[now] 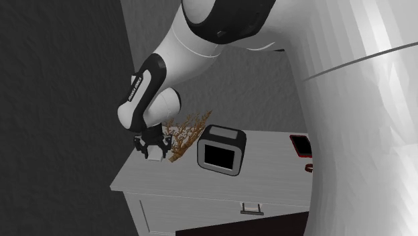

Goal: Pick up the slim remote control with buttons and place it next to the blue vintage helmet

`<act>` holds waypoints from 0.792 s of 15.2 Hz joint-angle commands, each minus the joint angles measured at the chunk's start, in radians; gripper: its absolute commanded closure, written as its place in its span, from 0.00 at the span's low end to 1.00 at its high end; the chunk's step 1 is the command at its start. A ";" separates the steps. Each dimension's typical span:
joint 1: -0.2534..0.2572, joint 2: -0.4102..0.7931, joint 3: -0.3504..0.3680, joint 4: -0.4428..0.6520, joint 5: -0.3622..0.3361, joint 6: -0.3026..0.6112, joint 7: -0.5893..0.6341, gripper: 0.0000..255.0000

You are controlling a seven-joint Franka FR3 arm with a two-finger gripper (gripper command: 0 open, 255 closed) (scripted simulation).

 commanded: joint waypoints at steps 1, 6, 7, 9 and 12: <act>0.000 0.000 0.000 0.000 0.000 0.000 0.000 1.00; 0.000 0.000 0.000 0.001 0.000 -0.001 0.000 1.00; 0.000 0.000 0.000 0.001 0.000 -0.001 0.000 1.00; -0.003 -0.010 0.003 -0.002 0.003 -0.008 -0.002 1.00; -0.010 -0.041 0.013 -0.007 0.014 -0.034 -0.009 1.00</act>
